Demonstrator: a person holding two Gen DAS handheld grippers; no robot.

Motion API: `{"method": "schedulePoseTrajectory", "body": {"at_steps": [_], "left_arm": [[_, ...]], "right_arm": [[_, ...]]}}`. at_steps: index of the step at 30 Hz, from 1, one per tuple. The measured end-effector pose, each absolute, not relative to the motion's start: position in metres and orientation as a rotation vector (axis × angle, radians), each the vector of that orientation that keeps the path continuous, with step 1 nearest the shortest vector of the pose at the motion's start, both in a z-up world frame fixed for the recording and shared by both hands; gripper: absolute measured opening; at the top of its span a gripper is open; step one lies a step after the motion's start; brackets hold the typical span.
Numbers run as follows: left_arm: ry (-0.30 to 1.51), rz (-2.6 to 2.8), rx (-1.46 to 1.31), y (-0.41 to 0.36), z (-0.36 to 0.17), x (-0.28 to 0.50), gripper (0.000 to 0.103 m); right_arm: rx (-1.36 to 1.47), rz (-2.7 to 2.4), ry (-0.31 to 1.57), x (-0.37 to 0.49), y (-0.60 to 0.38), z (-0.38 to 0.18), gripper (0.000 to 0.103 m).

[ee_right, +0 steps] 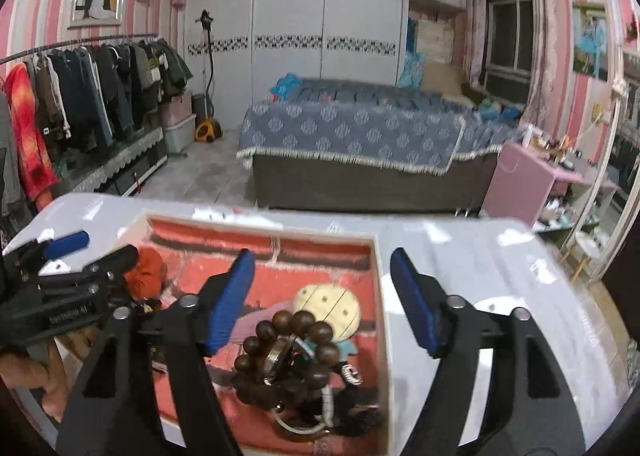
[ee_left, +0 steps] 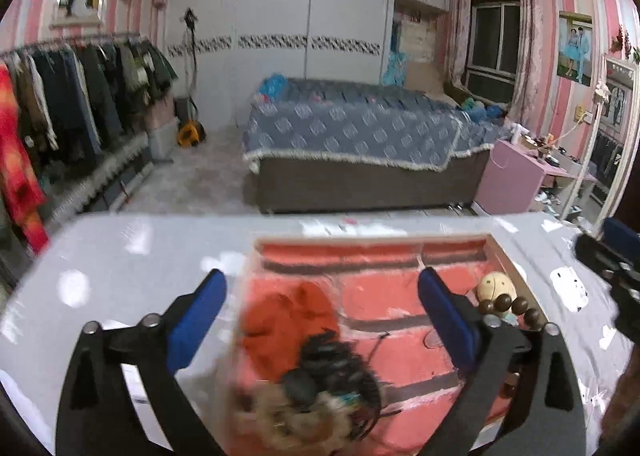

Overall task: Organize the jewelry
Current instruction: 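Withdraw both tools from the tray back over the bed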

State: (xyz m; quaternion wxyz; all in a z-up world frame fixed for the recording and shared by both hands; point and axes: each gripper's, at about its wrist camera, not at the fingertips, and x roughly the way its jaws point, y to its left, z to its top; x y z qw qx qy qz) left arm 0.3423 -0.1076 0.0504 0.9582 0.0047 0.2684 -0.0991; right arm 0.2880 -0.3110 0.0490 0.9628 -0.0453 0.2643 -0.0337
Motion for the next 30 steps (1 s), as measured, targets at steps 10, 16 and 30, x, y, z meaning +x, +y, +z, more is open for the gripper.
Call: {"method": "schedulePoseTrajectory", "body": {"at_steps": [10, 16, 30], "left_arm": [[0.354, -0.084, 0.024, -0.033, 0.096, 0.218, 0.099], [0.331, -0.093, -0.001, 0.006, 0.051, 0.135, 0.099], [0.318, -0.033, 0.034, -0.001, -0.001, 0.099, 0.099]], "right_arm": [[-0.16, -0.016, 0.389, 0.154, -0.297, 0.085, 0.098], [-0.101, -0.003, 0.409, 0.071, -0.307, 0.042, 0.098], [-0.133, -0.074, 0.321, 0.012, -0.298, 0.004, 0.098]]}}
